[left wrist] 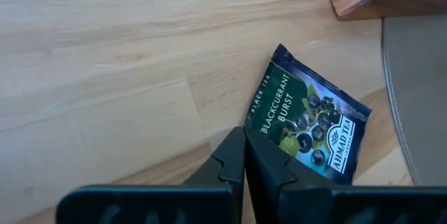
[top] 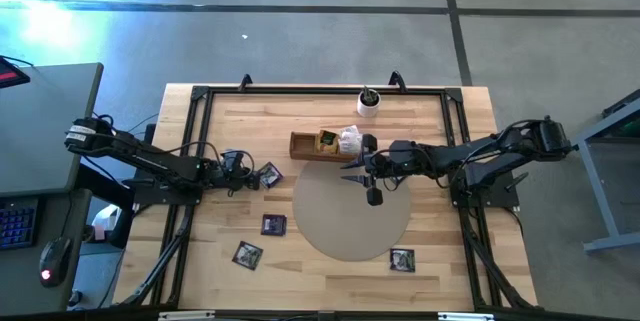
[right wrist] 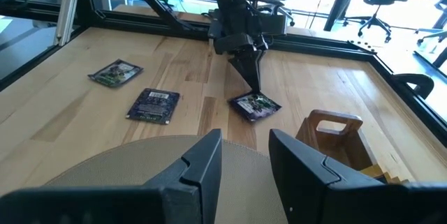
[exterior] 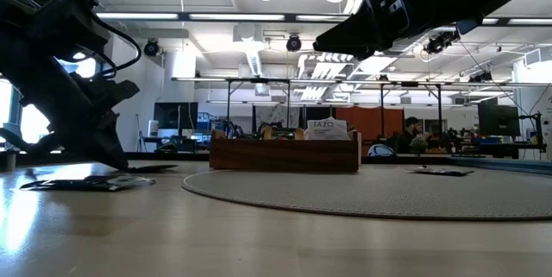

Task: Pick & Place Tea
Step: Put the dark blue tea bag into the left section of the wooden organizer

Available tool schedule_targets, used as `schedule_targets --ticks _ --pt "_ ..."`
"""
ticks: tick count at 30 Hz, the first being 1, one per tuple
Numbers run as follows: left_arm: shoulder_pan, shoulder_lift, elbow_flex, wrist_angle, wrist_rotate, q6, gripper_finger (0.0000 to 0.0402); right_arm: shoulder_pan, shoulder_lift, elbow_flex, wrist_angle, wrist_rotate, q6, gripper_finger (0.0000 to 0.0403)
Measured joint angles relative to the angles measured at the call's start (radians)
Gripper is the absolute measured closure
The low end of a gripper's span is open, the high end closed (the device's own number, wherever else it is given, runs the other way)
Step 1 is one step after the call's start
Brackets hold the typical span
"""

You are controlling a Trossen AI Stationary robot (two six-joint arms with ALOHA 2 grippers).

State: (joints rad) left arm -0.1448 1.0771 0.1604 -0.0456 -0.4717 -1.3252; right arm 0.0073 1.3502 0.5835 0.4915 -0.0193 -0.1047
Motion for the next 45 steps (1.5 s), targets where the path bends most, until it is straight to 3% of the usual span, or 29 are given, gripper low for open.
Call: schedule_targets --ticks 11,27,38,45 --pt "0.001 -0.006 0.023 0.206 -0.031 0.268 0.0401 0.0 0.0 0.0 0.0 0.0 -0.004 0.0286" --pt "0.002 -0.006 0.073 0.23 -0.074 0.342 0.0401 0.0 0.0 0.0 0.0 0.0 -0.005 0.0286" --pt "0.002 -0.008 0.075 0.489 -0.084 0.57 0.0401 0.0 0.0 0.0 0.0 0.0 -0.004 0.0286" --pt "0.063 -0.008 0.075 0.518 -0.11 0.625 0.0401 0.0 0.0 0.0 0.0 0.0 -0.008 0.0286"
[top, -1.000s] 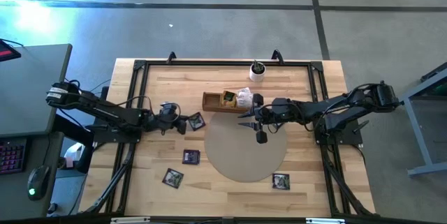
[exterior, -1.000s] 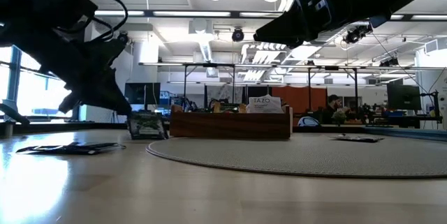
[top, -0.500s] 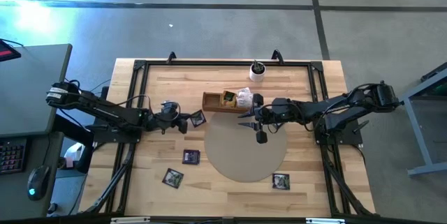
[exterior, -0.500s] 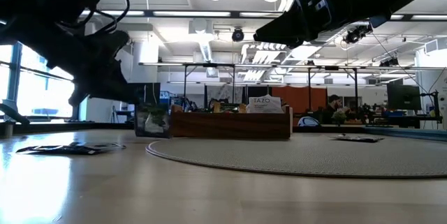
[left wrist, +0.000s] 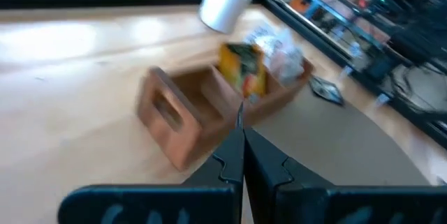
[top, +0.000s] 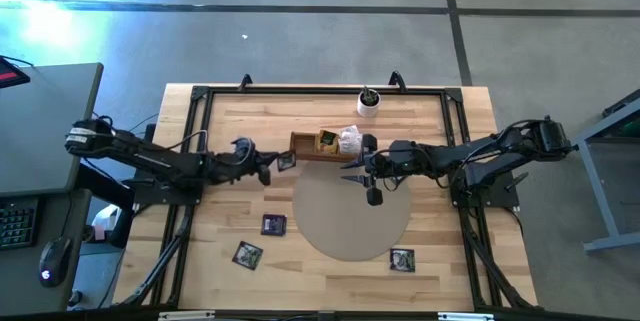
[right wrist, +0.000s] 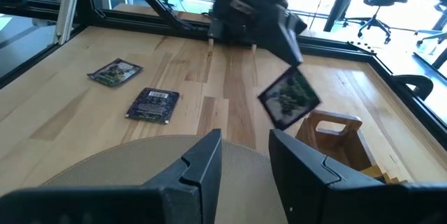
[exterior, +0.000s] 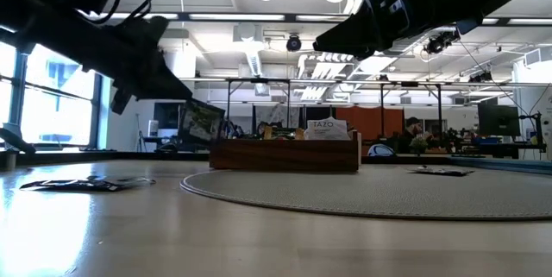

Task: Pick & Place Tea
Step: Put the dark blue tea bag into the left section of the wooden organizer

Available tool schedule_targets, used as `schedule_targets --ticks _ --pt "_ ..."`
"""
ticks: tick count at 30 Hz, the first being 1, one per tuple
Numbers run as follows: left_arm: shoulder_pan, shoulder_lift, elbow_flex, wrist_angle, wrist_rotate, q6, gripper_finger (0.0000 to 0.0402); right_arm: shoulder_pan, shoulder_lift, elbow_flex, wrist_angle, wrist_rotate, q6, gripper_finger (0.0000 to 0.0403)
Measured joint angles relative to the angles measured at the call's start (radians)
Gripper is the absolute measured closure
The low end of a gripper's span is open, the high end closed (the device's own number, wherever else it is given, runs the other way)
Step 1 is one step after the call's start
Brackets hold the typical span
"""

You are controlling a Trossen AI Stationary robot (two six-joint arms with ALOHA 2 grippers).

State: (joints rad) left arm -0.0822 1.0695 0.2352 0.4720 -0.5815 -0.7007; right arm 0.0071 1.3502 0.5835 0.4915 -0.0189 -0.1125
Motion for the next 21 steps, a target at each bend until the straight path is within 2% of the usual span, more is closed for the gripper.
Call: schedule_targets --ticks 5,11,16,21 --pt "0.119 0.0 0.016 0.025 0.103 0.077 0.0401 -0.001 0.0 0.0 0.008 0.0 -0.013 0.0286" --pt "0.221 0.008 0.114 0.018 0.237 0.193 0.0401 -0.001 0.0 0.0 0.012 0.0 -0.027 0.0286" --pt "0.271 0.1 0.204 -0.071 0.283 0.223 0.0401 -0.001 0.0 0.0 0.011 0.0 -0.027 0.0286" --pt "0.279 0.254 0.27 -0.071 0.287 0.235 0.0401 -0.001 0.0 0.0 0.011 0.0 -0.027 0.0286"
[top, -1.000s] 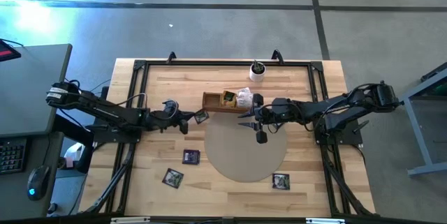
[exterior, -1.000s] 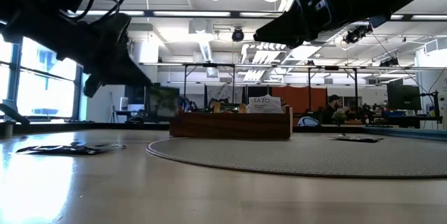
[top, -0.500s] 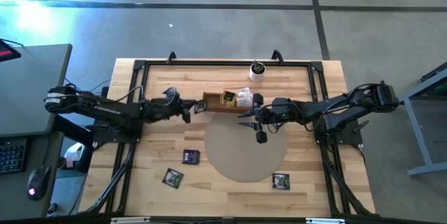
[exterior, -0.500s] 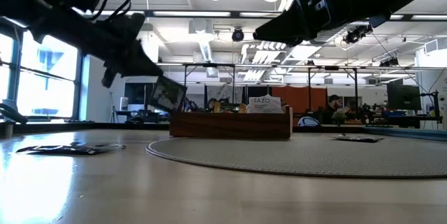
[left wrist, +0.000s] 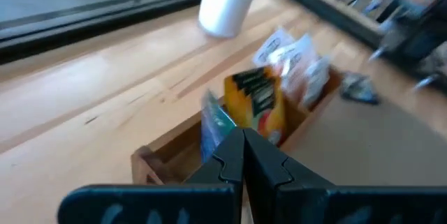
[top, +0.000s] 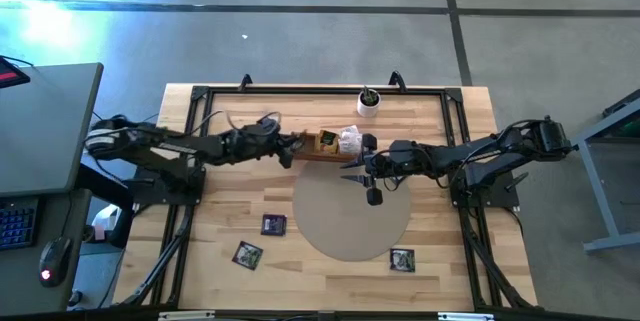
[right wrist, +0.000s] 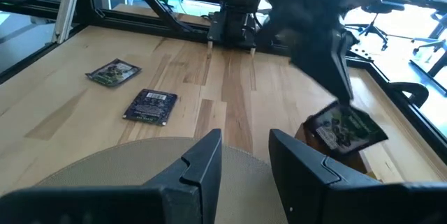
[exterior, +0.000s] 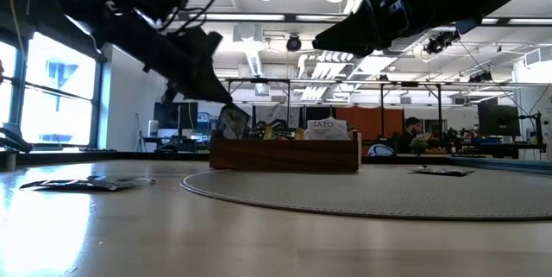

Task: Pick & Place Tea
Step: Put the dark blue tea bag into the left section of the wooden organizer

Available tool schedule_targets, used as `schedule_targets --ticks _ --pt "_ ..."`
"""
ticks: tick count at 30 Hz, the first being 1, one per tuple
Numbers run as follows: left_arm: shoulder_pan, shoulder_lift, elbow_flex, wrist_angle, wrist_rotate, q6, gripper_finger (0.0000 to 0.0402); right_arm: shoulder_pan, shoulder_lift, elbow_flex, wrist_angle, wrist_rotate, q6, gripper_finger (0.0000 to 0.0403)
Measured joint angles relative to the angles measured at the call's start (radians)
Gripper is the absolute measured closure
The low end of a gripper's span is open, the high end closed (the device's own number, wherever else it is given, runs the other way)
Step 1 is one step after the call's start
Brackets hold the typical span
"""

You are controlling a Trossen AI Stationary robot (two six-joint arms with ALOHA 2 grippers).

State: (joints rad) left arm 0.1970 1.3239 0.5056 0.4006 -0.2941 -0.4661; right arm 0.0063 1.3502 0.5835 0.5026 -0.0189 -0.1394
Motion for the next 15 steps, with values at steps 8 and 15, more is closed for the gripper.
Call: schedule_targets --ticks 8,15 --pt "0.0 0.171 0.133 0.024 -0.009 0.064 0.0401 0.0 0.0 0.0 -0.004 0.0 0.0 0.0286" --pt "0.0 0.195 0.224 -0.017 -0.012 0.119 0.0401 0.0 0.0 0.0 -0.005 0.0 0.006 0.0286"
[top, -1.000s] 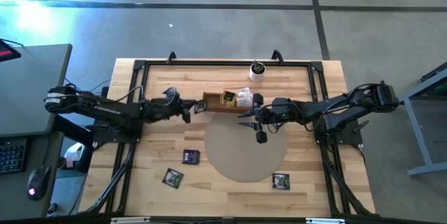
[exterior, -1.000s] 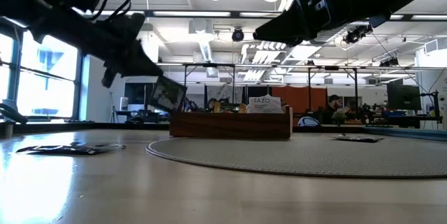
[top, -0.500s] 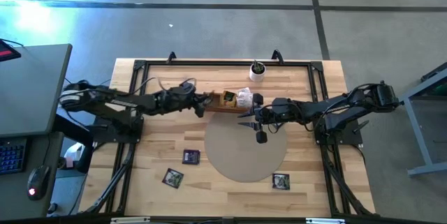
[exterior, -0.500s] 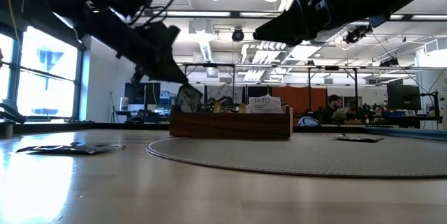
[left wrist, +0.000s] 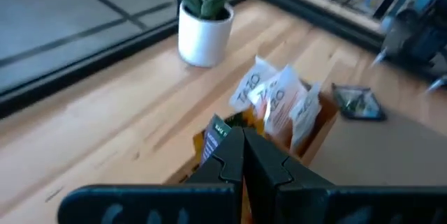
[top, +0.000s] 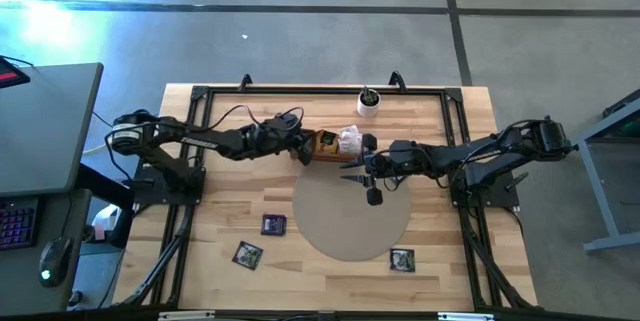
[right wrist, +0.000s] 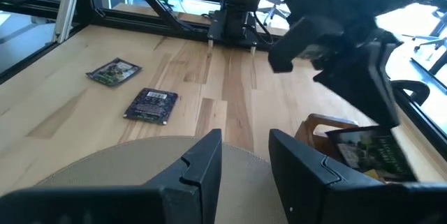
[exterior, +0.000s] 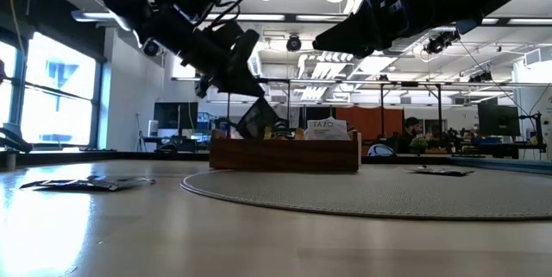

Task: Pick & Place Tea
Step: Put the dark blue tea bag into the left section of the wooden organizer

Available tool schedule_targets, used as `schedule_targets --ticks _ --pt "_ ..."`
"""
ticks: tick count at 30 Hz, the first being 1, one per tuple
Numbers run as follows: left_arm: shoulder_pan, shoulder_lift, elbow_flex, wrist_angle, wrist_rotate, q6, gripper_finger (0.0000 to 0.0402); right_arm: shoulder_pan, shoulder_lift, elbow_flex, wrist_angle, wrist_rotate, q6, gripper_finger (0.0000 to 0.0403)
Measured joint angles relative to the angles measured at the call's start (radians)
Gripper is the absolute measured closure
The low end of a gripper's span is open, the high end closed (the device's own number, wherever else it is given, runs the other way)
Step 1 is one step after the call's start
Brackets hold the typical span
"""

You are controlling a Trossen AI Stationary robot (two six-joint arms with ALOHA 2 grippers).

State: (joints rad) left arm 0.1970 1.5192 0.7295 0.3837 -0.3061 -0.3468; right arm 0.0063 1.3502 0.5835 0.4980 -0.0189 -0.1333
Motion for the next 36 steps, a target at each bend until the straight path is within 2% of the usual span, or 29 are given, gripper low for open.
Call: schedule_targets --ticks 7,12,15,19,24,27,36 --pt "0.0 0.001 0.011 -0.145 -0.02 0.006 0.0401 0.001 0.0 0.0 -0.009 0.0 0.039 0.0286" --pt "-0.001 0.001 0.011 -0.177 -0.018 0.085 0.0399 0.001 0.0 0.0 -0.009 0.0 0.037 0.0286" --pt "0.0 0.001 0.011 -0.188 -0.019 0.107 0.0386 0.001 0.0 0.0 -0.01 0.013 0.024 0.0286" --pt "0.0 0.001 0.011 -0.224 -0.038 0.14 0.0348 0.001 0.0 0.0 -0.01 0.049 0.022 0.0286" --pt "-0.001 0.001 0.011 -0.279 -0.155 0.141 0.0288 0.001 0.0 0.0 -0.024 0.161 -0.001 0.0286" --pt "-0.001 -0.011 0.011 -0.29 -0.18 0.141 0.0264 0.001 0.0 0.0 -0.093 0.235 -0.004 0.0286" --pt "-0.001 -0.161 0.01 -0.321 -0.175 0.193 0.0255 -0.023 0.0 0.0 -0.357 0.396 0.056 0.0286"
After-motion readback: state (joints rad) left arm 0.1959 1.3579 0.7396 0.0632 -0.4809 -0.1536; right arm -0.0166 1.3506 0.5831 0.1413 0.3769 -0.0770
